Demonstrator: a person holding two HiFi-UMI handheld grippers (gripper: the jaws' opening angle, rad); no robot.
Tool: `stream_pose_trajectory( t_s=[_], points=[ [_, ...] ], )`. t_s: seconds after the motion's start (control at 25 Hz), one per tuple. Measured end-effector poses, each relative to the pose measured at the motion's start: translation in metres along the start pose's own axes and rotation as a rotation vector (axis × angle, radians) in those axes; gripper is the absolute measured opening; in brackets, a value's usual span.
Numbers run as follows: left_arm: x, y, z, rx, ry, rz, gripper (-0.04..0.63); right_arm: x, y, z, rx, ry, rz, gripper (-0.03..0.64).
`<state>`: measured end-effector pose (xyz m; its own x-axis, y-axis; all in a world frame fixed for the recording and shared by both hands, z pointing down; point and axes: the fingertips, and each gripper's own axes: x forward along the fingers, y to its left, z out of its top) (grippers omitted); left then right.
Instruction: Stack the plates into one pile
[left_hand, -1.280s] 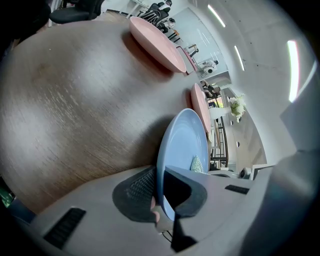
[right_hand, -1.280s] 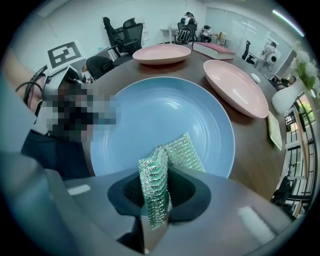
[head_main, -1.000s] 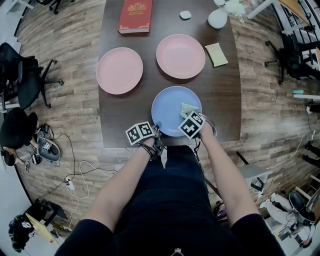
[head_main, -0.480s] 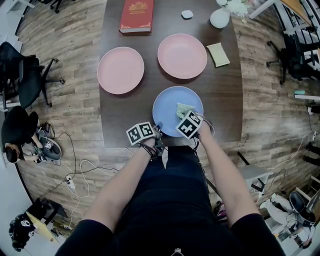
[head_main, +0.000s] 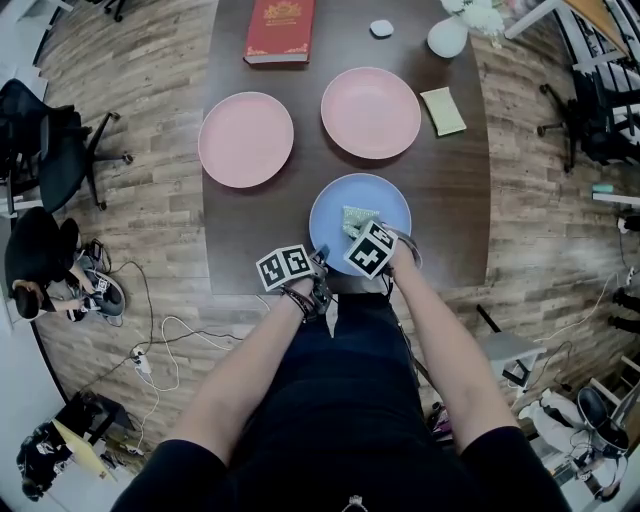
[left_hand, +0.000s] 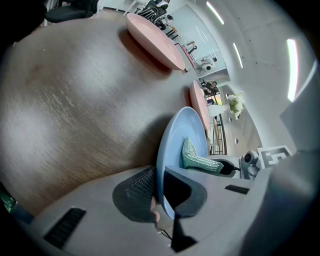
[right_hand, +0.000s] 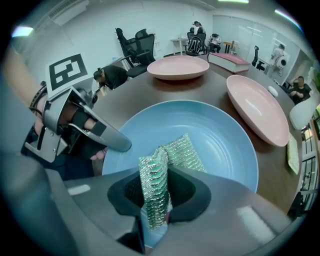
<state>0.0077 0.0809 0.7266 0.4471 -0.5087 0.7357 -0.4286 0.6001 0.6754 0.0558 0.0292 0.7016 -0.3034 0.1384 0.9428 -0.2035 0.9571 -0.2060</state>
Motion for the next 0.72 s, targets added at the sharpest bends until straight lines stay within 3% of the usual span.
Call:
stream_pose_trajectory(
  t_s=[0.72],
  points=[
    [-0.001,-0.001,-0.004,0.002,0.024,-0.004,0.015,0.010,0.024,0.041,-0.045,-0.064,0.102,0.083]
  ],
)
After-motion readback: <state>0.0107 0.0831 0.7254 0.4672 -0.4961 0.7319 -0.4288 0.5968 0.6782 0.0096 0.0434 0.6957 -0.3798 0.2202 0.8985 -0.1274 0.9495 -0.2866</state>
